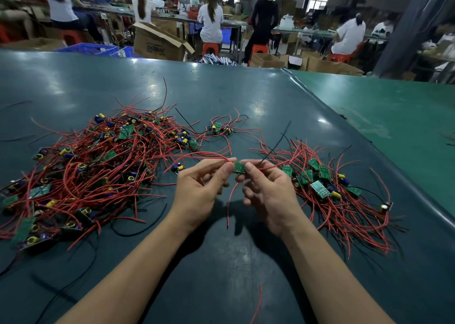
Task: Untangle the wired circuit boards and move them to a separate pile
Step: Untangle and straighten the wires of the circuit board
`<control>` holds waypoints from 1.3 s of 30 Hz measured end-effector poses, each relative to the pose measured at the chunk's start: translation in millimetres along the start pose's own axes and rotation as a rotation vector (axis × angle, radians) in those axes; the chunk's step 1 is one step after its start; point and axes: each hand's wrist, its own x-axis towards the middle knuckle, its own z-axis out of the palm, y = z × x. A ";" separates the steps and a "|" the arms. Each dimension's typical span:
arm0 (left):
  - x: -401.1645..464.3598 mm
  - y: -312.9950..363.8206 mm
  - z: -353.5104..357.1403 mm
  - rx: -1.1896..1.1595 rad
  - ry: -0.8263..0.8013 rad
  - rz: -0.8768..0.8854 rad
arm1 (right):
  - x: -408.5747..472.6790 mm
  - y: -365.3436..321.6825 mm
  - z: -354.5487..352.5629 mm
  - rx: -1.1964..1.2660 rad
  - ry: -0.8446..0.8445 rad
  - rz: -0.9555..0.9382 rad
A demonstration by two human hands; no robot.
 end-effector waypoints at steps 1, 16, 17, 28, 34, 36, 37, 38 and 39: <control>0.9 0.1 -0.7 -0.044 0.001 -0.050 | 0.0 0.3 -0.9 -0.023 0.023 -0.023; 7.0 -7.4 0.0 -0.243 -0.026 -0.211 | 4.7 3.6 0.3 0.066 0.256 0.053; 7.4 -7.6 -0.1 -0.285 -0.027 -0.251 | 5.4 5.1 -0.3 0.044 0.281 0.037; 7.0 -2.5 1.2 -0.341 -0.036 -0.343 | 3.9 7.3 -1.3 -0.020 0.229 -0.031; 7.7 -4.6 2.6 -0.265 -0.043 -0.332 | 3.4 10.1 1.8 -0.137 0.282 -0.064; 8.1 -5.6 2.6 -0.243 -0.029 -0.352 | 4.5 8.3 -1.1 -0.122 0.252 -0.073; 8.2 -6.0 2.0 -0.233 -0.023 -0.357 | 4.5 7.6 -2.4 -0.118 0.224 -0.071; 8.5 -6.4 1.7 -0.224 -0.019 -0.360 | 5.1 7.2 -3.6 -0.119 0.201 -0.067; 8.9 -6.8 1.4 -0.216 -0.019 -0.363 | 5.8 7.1 -4.6 -0.127 0.195 -0.066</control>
